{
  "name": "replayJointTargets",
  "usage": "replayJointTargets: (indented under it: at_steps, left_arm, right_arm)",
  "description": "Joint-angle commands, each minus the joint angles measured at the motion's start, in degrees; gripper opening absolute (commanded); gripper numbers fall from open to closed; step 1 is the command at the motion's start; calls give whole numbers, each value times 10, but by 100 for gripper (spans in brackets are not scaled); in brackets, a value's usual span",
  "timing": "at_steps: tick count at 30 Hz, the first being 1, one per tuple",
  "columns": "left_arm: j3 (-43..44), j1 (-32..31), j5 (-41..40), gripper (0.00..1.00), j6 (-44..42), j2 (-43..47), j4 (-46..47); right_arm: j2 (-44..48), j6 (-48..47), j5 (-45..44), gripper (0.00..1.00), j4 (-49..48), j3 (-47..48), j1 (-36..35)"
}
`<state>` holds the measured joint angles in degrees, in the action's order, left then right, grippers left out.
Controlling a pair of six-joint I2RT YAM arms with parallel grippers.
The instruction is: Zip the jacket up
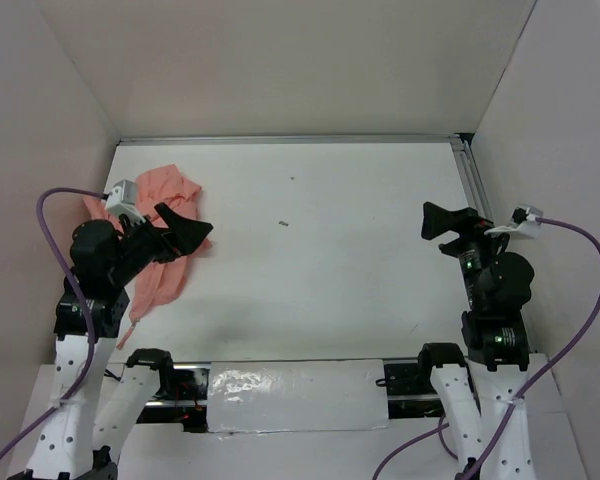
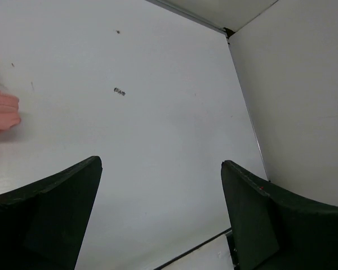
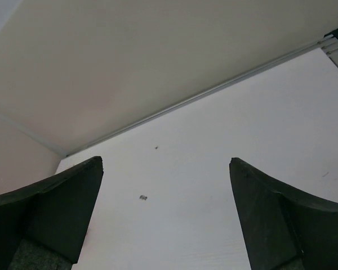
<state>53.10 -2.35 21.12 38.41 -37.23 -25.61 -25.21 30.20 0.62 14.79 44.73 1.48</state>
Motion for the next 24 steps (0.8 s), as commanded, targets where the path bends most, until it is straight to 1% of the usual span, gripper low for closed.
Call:
replayJointTargets:
  at_steps: [1, 3, 6, 7, 9, 10, 12, 13, 14, 16, 17, 18, 19, 22, 23, 24]
  left_arm:
    - [16, 1, -21, 99, 19, 11, 3]
    - [36, 0, -35, 99, 20, -13, -32]
    - [68, 1, -83, 99, 42, -66, -73]
    - [82, 1, -103, 99, 45, -94, -94]
    - [93, 2, -121, 99, 53, -120, -105]
    - [100, 3, -147, 99, 61, -149, -115]
    - [116, 19, -165, 99, 83, -183, -127]
    - [122, 21, -176, 99, 87, -221, -139]
    - [129, 54, -187, 99, 90, -239, -145]
    - [153, 83, -187, 99, 92, -304, -164]
    - [157, 112, -174, 99, 97, -323, -168]
    - [163, 124, -176, 99, 102, -341, -170]
    - [161, 143, -180, 99, 104, -375, -152]
    - [174, 175, -169, 99, 102, -445, -136]
    - [175, 177, -171, 99, 98, -462, -125]
    - [178, 178, -177, 99, 98, -500, -116]
  right_arm:
    - [14, -8, 20, 100, 6, 9, -2]
    - [17, -8, 16, 100, 7, 11, -2]
    - [14, -22, 29, 100, 11, 11, -3]
    - [12, 10, 3, 100, 20, 12, -2]
    - [3, 70, -43, 100, 24, 0, -2]
    - [-1, 79, -74, 100, 12, -7, -2]
    - [-21, 73, -84, 100, 11, -17, -2]
    - [-33, 66, -80, 100, 28, -11, -2]
    - [-57, 64, -82, 100, 40, 4, -2]
    - [-77, 73, -108, 100, 54, 9, -2]
    - [-87, 70, -113, 100, 53, 7, -2]
    - [-91, 61, -113, 100, 49, 5, -2]
    - [-97, 63, -116, 100, 45, 4, -2]
    - [-107, 40, -83, 100, 25, -10, -2]
    - [-113, 35, -75, 100, 24, -11, -2]
    - [-119, 35, -68, 100, 21, -12, -2]
